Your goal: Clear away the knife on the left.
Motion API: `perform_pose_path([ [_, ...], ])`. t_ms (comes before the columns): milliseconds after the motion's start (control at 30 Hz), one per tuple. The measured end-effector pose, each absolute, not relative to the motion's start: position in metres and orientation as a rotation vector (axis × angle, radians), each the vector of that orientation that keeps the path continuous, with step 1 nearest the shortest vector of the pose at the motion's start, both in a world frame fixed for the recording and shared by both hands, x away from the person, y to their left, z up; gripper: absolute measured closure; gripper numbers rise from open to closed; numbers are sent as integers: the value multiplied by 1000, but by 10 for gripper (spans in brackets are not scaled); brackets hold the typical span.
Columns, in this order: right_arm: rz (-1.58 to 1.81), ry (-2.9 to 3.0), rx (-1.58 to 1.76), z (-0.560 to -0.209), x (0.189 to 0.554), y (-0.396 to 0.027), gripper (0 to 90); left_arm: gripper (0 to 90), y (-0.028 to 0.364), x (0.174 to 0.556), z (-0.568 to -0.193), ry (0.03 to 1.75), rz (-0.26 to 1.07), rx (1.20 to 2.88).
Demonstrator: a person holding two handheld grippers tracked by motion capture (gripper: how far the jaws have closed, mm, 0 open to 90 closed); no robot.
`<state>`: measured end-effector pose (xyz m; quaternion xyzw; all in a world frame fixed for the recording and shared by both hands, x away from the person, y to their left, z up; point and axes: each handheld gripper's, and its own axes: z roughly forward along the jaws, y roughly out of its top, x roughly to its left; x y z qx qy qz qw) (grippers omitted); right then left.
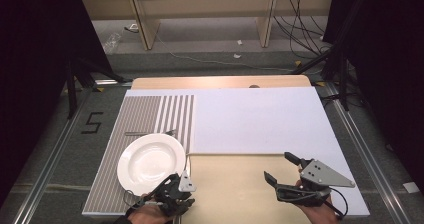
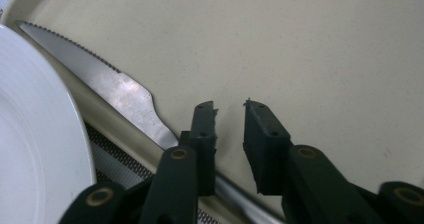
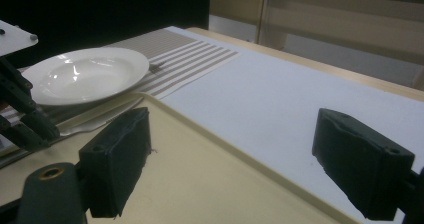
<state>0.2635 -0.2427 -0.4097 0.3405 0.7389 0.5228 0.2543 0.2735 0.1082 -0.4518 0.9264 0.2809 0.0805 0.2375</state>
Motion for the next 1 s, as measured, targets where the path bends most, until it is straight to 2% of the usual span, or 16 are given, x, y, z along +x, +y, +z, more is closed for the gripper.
perform_pose_path([
  [67, 1419, 2010, 925, -410, 264, -243, 166, 675, 108, 273, -451, 770, 221, 2530],
  [133, 1417, 2011, 922, -410, 264, -242, 166, 585, 108, 274, -450, 781, 224, 2520],
  [333, 1418, 2012, 922, -410, 264, -243, 166, 454, 108, 275, -445, 771, 235, 2456],
  [633, 1416, 2012, 928, -411, 263, -243, 165, 368, 117, 275, -430, 758, 357, 2268],
  [733, 1416, 2014, 927, -411, 263, -243, 165, 354, 120, 276, -427, 762, 362, 2225],
  [867, 1416, 2019, 930, -412, 263, -244, 165, 288, 126, 277, -421, 786, 370, 2127],
  [1000, 1425, 2018, 932, -412, 264, -245, 165, 211, 132, 280, -418, 794, 323, 2089],
])
